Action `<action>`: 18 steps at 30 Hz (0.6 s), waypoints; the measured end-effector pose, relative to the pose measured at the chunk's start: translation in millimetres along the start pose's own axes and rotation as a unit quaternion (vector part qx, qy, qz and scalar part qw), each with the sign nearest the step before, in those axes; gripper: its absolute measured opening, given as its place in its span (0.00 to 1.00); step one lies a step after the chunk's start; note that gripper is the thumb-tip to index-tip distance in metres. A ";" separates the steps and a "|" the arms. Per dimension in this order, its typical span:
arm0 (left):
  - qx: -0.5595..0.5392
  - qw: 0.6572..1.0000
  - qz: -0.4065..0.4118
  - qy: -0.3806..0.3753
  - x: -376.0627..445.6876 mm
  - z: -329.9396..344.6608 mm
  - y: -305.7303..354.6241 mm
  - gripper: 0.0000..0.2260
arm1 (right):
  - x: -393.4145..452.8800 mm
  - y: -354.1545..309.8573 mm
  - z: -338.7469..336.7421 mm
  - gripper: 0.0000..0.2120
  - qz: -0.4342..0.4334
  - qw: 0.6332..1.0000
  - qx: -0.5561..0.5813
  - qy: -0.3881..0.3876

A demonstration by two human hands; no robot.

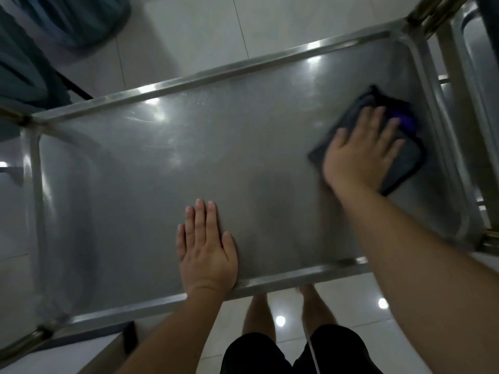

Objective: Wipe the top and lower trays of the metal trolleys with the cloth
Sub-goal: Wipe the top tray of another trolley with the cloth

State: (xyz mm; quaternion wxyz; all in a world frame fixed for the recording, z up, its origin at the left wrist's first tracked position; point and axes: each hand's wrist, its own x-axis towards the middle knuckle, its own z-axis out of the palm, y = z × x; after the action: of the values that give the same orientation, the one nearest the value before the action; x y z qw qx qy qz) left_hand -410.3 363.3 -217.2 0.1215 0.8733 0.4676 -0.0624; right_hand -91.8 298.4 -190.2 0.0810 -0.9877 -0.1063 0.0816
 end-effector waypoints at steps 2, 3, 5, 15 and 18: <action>-0.004 1.000 0.000 0.007 -0.7 1.5 0.2 0.31 | -38.5 -45.5 13.4 0.33 -0.081 0.996 -0.010 -0.018; -0.005 1.000 -0.001 0.010 -1.1 2.3 0.0 0.31 | -57.3 -70.0 21.3 0.33 -0.115 0.993 -0.012 -0.030; -0.006 1.000 -0.001 0.015 -1.4 3.6 0.3 0.31 | -85.7 -117.5 36.4 0.33 -0.188 0.981 -0.009 -0.052; -0.002 1.000 0.004 0.020 -2.5 3.9 -1.0 0.31 | 9.3 -128.8 24.3 0.32 -0.568 0.810 -0.078 -0.123; 0.002 1.000 0.005 0.017 -2.6 4.5 -2.4 0.32 | 80.4 -82.9 0.3 0.32 -0.478 0.869 -0.084 -0.097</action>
State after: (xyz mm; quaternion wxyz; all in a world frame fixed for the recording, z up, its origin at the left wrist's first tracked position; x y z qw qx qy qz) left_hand -413.7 361.3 -221.3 0.1117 0.8767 0.4655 -0.0480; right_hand -30.7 396.3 -187.3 0.0165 -0.8060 -0.5796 0.1190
